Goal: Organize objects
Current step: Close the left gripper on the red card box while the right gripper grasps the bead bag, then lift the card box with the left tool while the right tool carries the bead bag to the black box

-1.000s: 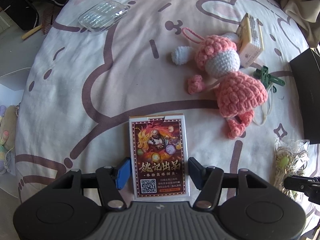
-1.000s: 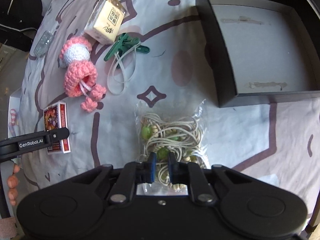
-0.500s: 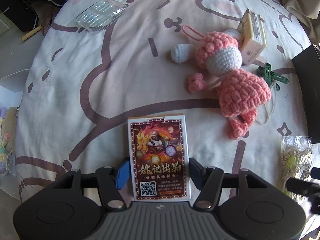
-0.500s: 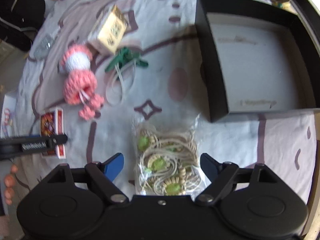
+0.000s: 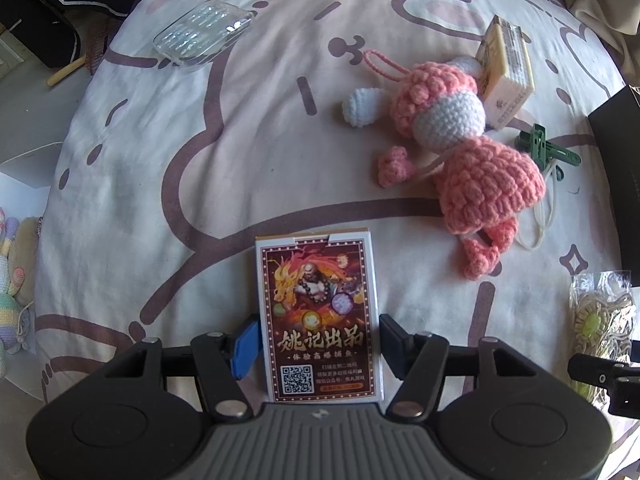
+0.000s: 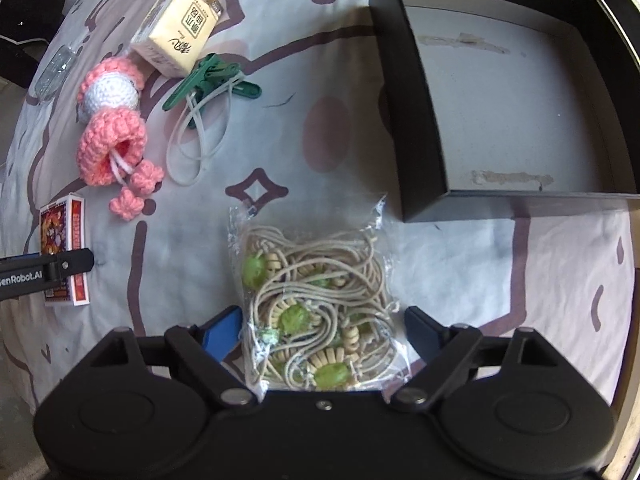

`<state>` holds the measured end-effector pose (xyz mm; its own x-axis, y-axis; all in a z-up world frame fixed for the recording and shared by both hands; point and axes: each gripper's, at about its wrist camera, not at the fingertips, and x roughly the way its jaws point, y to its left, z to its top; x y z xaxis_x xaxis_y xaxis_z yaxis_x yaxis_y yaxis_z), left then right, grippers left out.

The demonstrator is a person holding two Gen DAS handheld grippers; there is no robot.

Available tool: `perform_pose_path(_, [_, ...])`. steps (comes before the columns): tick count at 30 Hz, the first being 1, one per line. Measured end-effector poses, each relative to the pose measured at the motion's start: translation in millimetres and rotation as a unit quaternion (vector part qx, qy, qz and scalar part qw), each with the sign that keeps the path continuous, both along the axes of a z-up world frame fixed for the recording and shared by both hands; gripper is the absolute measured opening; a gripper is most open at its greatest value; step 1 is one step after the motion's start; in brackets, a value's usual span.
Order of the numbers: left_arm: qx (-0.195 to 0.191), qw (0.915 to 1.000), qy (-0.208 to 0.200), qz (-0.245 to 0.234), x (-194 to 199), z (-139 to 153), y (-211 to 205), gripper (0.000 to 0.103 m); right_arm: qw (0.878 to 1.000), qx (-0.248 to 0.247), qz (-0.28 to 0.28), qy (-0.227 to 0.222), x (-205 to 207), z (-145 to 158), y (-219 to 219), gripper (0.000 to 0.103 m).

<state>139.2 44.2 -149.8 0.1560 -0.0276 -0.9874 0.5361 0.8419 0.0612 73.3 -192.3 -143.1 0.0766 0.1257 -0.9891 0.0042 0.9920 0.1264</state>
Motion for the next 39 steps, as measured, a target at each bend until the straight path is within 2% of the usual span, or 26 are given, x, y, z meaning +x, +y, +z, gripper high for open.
perform_pose_path(2, [-0.003,1.0000,0.002,0.008,-2.7,0.9,5.6,0.060,1.000,0.003,0.005,0.000,1.3,2.0,-0.1,0.077])
perform_pose_path(7, [0.008,0.9998,-0.011,0.011,-5.2,6.5,3.8,0.060,1.000,0.016,0.010,-0.002,4.0,8.1,-1.3,0.069])
perform_pose_path(19, [-0.015,0.9984,-0.043,0.033,-12.3,42.6,10.1,0.060,0.999,0.016,-0.002,-0.047,-0.4,39.7,-3.4,0.069])
perform_pose_path(26, [-0.024,0.9962,-0.081,0.024,-22.0,64.8,7.1,0.060,0.997,0.013,-0.014,-0.078,-7.8,58.0,0.2,0.069])
perform_pose_path(27, [-0.025,0.9957,-0.086,0.023,-33.0,74.1,4.2,0.060,0.996,0.010,-0.013,-0.083,-9.0,60.9,0.2,0.069])
perform_pose_path(39, [-0.063,0.9890,-0.132,0.023,-58.7,108.6,-2.1,0.060,0.988,0.014,-0.035,-0.149,-23.5,98.3,-6.5,0.069])
